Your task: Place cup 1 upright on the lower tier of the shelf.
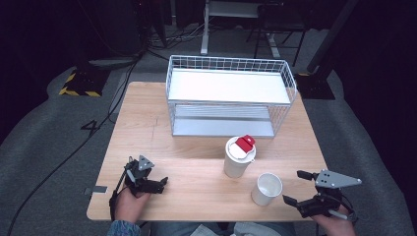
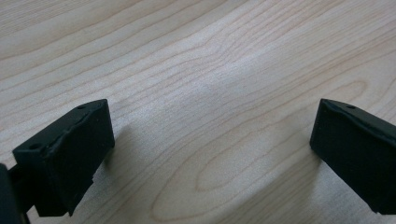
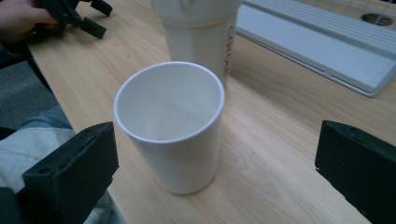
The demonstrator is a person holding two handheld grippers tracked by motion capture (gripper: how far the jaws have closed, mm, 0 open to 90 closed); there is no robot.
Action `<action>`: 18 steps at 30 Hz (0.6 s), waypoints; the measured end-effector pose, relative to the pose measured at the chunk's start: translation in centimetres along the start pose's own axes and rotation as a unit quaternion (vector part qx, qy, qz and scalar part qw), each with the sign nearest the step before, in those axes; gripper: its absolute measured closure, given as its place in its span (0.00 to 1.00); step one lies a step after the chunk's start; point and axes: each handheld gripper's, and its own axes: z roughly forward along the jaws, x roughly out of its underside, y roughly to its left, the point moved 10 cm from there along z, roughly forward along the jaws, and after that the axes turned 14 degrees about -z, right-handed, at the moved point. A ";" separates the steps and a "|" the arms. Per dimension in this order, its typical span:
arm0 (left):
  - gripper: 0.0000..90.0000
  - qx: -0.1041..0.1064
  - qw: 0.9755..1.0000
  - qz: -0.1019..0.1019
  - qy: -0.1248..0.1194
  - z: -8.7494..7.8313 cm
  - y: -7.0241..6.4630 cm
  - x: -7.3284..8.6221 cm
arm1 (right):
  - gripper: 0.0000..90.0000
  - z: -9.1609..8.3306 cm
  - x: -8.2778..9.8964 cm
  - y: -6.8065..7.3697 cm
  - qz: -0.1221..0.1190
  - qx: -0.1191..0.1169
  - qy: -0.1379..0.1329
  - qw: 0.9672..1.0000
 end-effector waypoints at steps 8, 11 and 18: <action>0.00 -0.001 1.000 0.000 0.000 0.0 0.0 0.0 | 0.00 1.3 -0.4 1.5 -0.006 -0.020 -0.003 1.000; 0.00 0.001 1.000 -0.002 0.002 0.0 -0.1 0.0 | 0.00 1.9 -0.3 2.0 -0.002 -0.026 -0.003 1.000; 0.00 0.001 1.000 -0.002 0.000 0.0 -0.1 0.0 | 0.00 3.2 -0.1 2.9 -0.006 -0.027 0.003 1.000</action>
